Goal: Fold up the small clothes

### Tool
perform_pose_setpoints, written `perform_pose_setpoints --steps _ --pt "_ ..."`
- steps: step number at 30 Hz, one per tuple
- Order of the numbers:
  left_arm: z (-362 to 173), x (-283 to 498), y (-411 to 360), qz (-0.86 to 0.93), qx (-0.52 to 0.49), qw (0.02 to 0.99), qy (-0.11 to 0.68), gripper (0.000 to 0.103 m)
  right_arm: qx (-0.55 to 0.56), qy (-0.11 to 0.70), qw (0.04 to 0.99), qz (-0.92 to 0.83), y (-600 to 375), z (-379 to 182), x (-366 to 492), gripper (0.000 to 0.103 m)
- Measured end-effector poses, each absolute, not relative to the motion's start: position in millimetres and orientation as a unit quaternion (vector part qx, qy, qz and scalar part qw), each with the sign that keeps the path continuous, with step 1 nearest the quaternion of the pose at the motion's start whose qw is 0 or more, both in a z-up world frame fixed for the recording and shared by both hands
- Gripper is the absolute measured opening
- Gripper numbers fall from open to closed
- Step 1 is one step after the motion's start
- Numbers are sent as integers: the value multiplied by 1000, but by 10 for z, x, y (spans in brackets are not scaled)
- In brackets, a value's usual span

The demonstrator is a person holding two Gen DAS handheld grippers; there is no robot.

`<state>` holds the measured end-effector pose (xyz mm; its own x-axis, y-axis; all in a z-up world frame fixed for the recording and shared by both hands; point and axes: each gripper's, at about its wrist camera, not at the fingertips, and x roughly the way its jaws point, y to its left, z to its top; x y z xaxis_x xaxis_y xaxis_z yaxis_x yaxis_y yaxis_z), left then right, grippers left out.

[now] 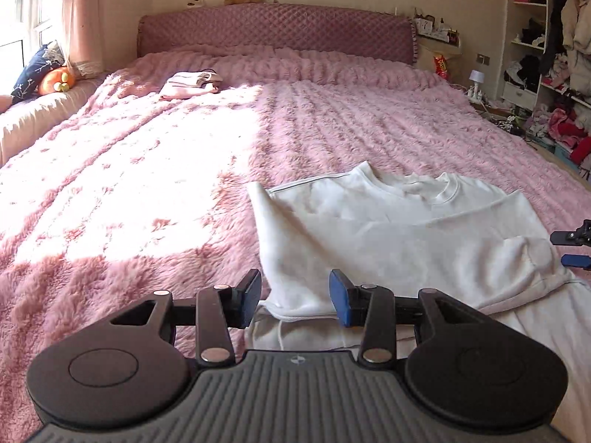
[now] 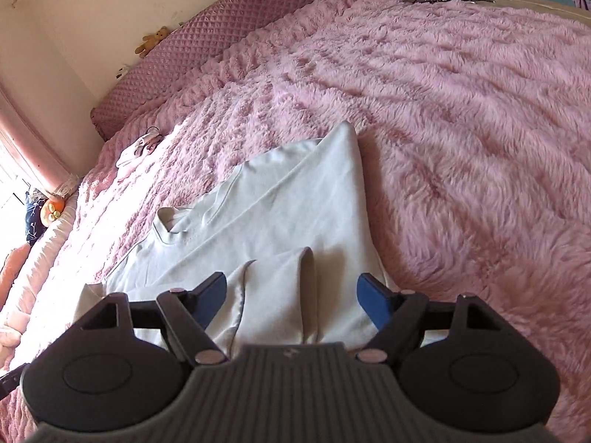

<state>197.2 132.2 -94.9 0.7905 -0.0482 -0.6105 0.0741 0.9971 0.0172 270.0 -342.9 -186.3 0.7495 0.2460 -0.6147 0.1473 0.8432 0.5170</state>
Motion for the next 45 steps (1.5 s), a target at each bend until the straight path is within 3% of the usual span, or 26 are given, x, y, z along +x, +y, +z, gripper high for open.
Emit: perform_pose_setpoints --steps 7,13,15,16,18,19,20,30,35,37,42,45 --pt "-1318 2115 1363 -44 129 918 372 47 270 369 889 21 -3285 -1959 2828 75" --pt "-1502 2234 1136 -71 250 897 357 47 245 377 893 23 -3195 -1957 2848 74" --pt "-1567 2277 1083 -80 276 891 352 44 237 381 893 25 -3169 -1961 2862 65" --pt "-1603 2305 1078 -88 284 887 352 41 234 385 892 28 -3156 -1962 2874 53" --pt "-1629 2308 1063 -108 282 883 360 16 223 392 892 33 -3136 -1961 2898 30" --pt "-1639 2307 1075 -113 279 883 360 10 215 394 893 34 -3126 -1958 2903 12" --pt "-1641 2299 1081 -108 278 885 357 3 209 395 894 35 -3116 -1952 2908 4" --pt "-1288 2037 1384 22 85 949 302 0 193 312 930 36 -3131 -1438 2689 2" --pt "-1469 2103 1632 52 8 937 346 0 207 376 903 -1 -3343 -1836 2835 2" --pt "-1423 2071 1603 34 34 942 333 1 216 387 896 -5 -3376 -1965 2826 2" --pt "-1430 2087 1304 -39 190 931 309 24 213 382 899 -1 -3327 -1960 2812 3" --pt "-1530 2111 1085 -72 291 904 305 27 214 382 899 3 -3318 -1937 2832 3"
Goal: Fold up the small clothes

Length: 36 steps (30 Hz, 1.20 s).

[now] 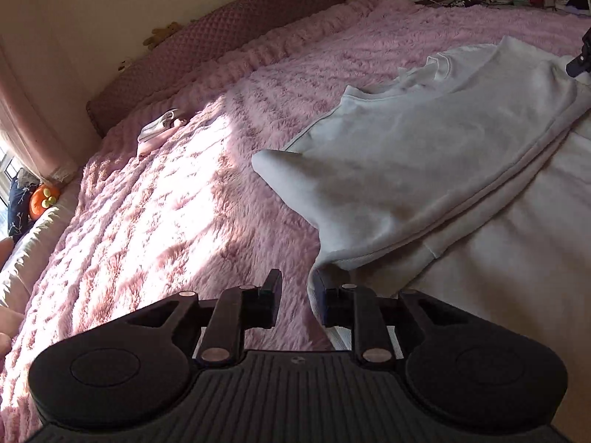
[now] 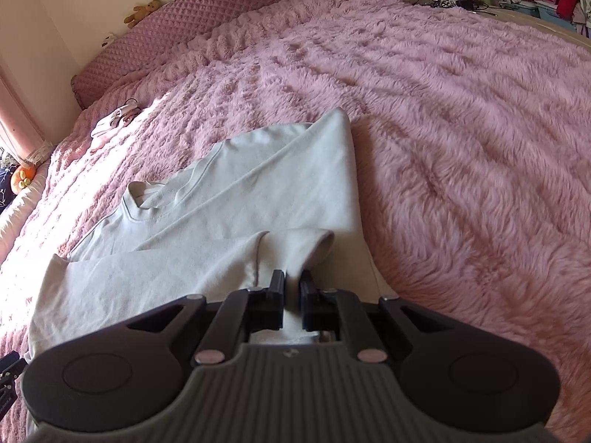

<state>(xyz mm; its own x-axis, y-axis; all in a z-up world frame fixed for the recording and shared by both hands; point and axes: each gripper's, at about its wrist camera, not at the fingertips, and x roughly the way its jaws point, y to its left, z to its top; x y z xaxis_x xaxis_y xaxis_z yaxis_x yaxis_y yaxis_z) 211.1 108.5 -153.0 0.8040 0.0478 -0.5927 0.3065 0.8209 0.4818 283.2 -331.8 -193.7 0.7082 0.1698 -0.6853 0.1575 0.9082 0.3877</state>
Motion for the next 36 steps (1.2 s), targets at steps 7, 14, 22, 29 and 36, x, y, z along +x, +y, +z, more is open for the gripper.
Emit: perform_pose_setpoints --steps 7,14,22,29,36 --pt "-1726 2188 869 -120 400 857 301 30 212 387 897 2 -3317 -1936 2864 4" --pt "-1751 2209 873 -132 397 858 298 3 212 384 899 -1 -3293 -1888 2880 3" --pt "-1517 2149 1355 -22 83 946 312 3 201 317 927 0 -3218 -1481 2749 3" --pt "-1745 2293 1490 18 -26 938 344 3 205 399 891 -65 -3441 -2045 2754 0" --pt "-1481 2044 1539 38 -8 945 324 16 234 347 907 -38 -3513 -1802 2476 0"
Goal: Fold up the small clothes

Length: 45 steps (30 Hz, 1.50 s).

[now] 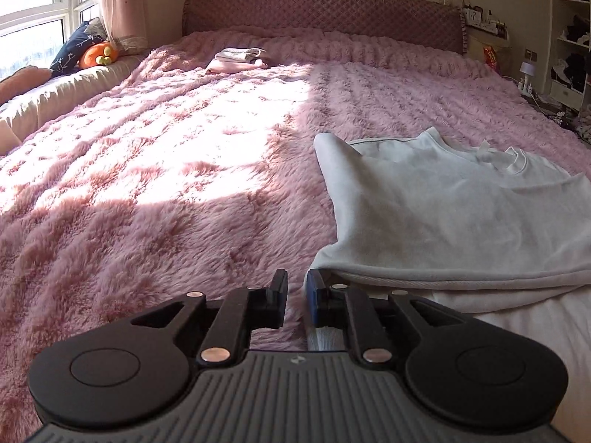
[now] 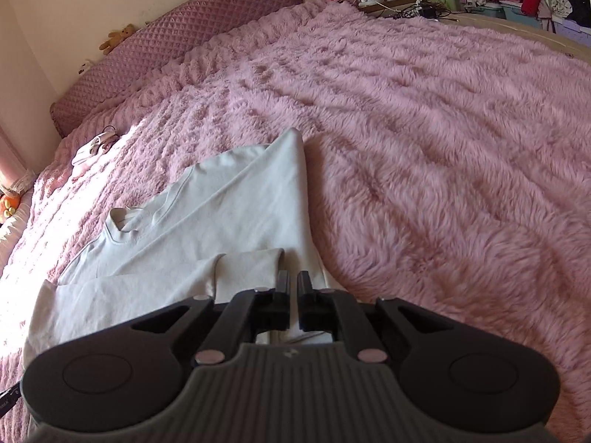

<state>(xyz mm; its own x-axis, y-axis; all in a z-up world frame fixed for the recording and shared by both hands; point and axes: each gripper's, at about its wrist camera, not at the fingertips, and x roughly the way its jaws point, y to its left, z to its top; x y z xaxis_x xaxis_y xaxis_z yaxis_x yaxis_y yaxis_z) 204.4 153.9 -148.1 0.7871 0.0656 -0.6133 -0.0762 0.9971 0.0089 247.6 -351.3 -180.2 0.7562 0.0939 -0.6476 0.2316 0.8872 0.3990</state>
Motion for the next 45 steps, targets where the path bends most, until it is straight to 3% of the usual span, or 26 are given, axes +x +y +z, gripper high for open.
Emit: perform_pose_setpoints --steps 4,6,9,17,21,28,31,34,45 --pt "-1210 1960 1550 24 -60 959 277 20 229 333 914 29 -3312 -1632 2406 7" --pt "-1130 2018 1513 6 -83 961 262 38 217 337 914 61 -3164 -1609 2419 11" --pt "-1131 2183 1410 -24 -110 958 262 46 204 361 906 83 -2949 -1661 2455 19" --pt "-1653 2394 1451 6 -130 916 380 45 169 426 887 50 -2904 -2013 2417 14" --pt "-1536 2273 1474 8 -133 916 378 45 170 425 887 56 -2934 -1873 2375 20" --pt "-951 1644 1536 -31 -175 928 326 57 200 367 902 106 -3112 -1235 1818 35" --pt "-801 1224 1572 -71 -205 922 319 70 202 353 904 132 -3258 -1042 1454 44" --pt "-780 829 1612 -104 -228 910 329 82 194 353 902 155 -3404 -945 1112 45" --pt "-1269 -202 2145 -66 -310 854 412 83 212 464 850 132 -4074 -1376 -56 44"
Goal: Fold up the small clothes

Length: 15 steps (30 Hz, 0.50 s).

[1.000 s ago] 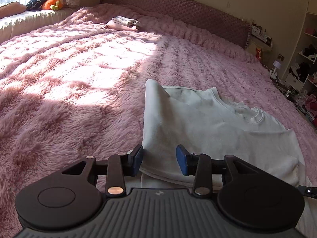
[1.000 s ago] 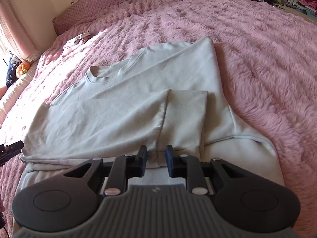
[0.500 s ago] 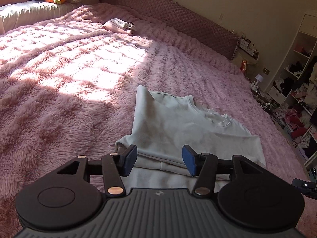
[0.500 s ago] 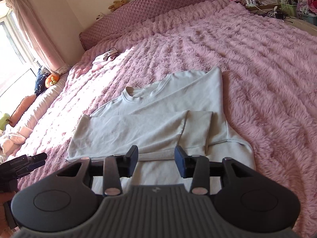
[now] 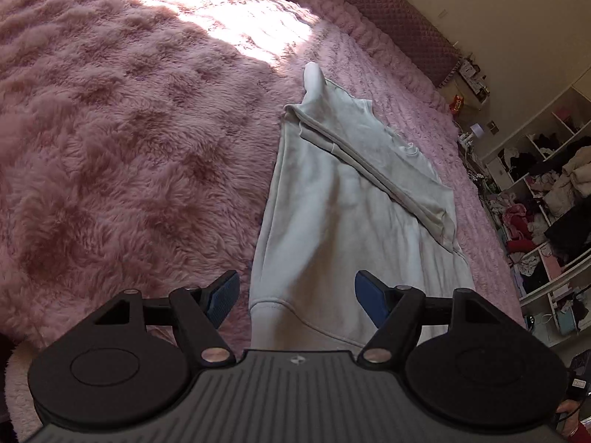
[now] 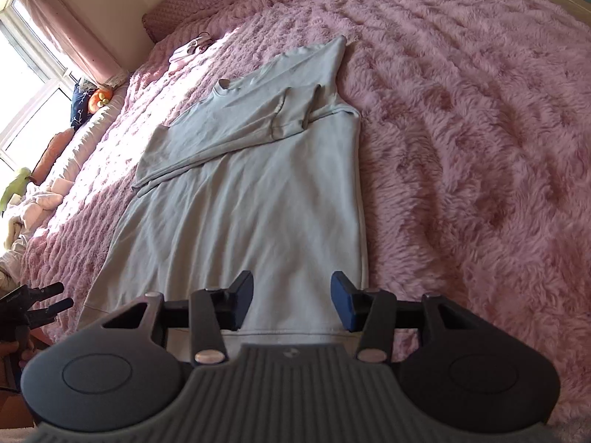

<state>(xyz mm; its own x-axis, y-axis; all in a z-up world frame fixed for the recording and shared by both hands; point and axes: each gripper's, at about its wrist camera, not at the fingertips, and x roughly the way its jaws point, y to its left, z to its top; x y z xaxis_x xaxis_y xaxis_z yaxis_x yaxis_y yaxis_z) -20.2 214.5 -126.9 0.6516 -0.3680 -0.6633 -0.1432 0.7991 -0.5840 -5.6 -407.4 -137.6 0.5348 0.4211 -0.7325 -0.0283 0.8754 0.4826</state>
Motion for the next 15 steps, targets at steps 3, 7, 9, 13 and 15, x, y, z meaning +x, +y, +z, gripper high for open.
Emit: perform_pose_setpoints --steps 3,7,9,13,15 --pt "-1417 -302 2275 -66 -335 837 428 83 215 490 836 119 -4167 -1526 -250 44" --pt "-1608 -363 2332 -66 -359 813 454 83 212 512 826 107 -4202 -1680 -392 44" --pt "-1681 -341 2349 -70 -357 810 460 83 223 516 820 106 -4221 -1750 -412 44" --pt "-1855 -312 2384 -91 -386 794 461 83 234 522 812 112 -4175 -1866 -375 44" --pt "-1902 -291 2427 -96 -410 784 456 83 239 528 806 118 -4145 -1935 -349 44"
